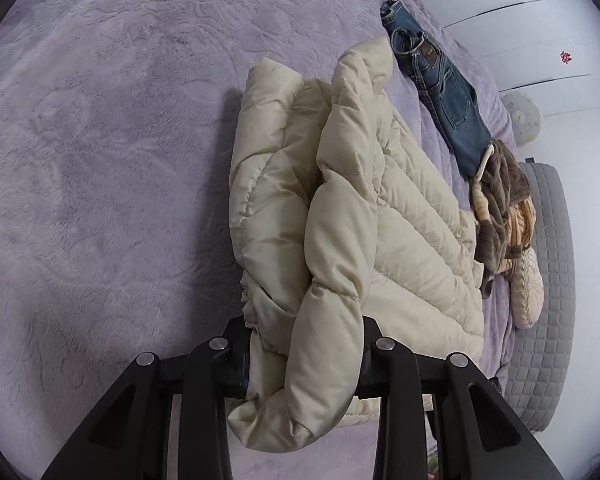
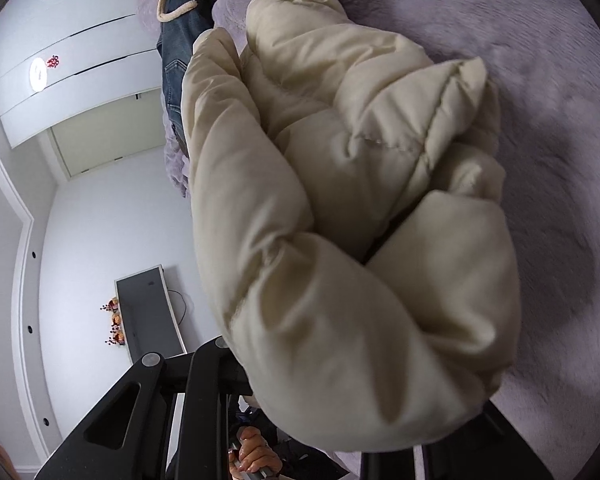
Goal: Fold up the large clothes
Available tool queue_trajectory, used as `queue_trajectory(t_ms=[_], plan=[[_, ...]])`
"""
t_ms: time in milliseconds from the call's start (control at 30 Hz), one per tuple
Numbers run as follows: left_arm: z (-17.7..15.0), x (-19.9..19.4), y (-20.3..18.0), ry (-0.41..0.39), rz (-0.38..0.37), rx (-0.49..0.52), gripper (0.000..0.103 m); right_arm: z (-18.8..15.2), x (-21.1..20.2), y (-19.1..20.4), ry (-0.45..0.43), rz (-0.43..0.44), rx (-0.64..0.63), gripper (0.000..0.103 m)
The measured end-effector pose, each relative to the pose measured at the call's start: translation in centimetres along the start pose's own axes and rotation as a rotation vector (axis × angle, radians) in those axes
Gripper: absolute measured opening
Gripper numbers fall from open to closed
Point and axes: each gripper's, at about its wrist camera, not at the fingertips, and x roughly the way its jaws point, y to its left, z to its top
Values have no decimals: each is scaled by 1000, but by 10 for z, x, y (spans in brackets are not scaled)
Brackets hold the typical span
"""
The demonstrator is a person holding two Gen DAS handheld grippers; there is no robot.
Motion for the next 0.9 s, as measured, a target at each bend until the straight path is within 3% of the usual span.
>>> queue_trajectory(t_ms=[133,167,300,367,400,500,533,567,633,800,867,900], plan=[[-9,1,5,15,73,25,37,11,13,8,-2,-46,19,32],[-9,0,4,16,95,27,45,10,14,11,0,-65,19,33],[-7,-7,-7,14,155,54,51,14,19,34,23,-154,-16,45],[-8,-14,-9,4,190,79,69,16,20,48,50,-215,-56,56],[-8,-19,-14,-14,208,100,71,16,20,54,61,-243,-79,62],[-8,-30,-20,-21,241,154,71,16,20,70,89,-298,-129,63],[-8,-32,-21,-17,254,163,75,16,22,75,97,-312,-140,63],[-8,-34,-22,-19,268,173,90,15,22,78,105,-325,-151,64],[-6,-40,-27,-58,291,200,97,8,21,81,120,-349,-178,64],[0,-37,-37,-63,315,238,103,-21,25,91,160,-411,-279,65],[2,-35,-38,-55,318,250,103,-31,34,102,173,-434,-332,70],[4,-33,-39,-48,318,254,103,-38,37,108,177,-443,-365,79]])
